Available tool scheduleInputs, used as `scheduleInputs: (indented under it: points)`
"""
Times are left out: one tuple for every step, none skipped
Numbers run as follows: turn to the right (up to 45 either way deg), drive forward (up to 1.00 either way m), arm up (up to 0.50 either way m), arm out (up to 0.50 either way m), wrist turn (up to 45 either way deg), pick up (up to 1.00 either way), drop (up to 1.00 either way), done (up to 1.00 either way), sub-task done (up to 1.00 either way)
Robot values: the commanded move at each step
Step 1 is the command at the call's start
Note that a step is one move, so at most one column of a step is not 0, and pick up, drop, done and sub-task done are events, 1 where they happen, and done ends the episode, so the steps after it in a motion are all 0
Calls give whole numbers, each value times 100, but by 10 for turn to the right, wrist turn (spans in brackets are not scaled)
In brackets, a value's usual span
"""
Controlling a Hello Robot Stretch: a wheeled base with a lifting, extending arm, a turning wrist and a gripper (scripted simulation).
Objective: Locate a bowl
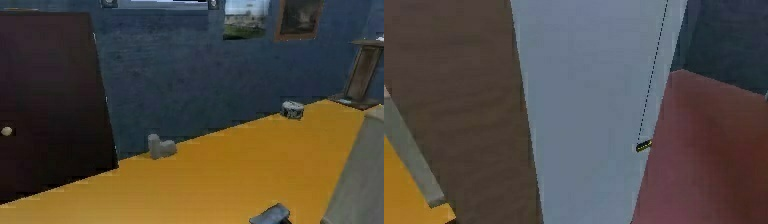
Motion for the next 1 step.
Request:
scheduleInputs:
  points:
    - [0,100,0,0,0,0,0,0,0]
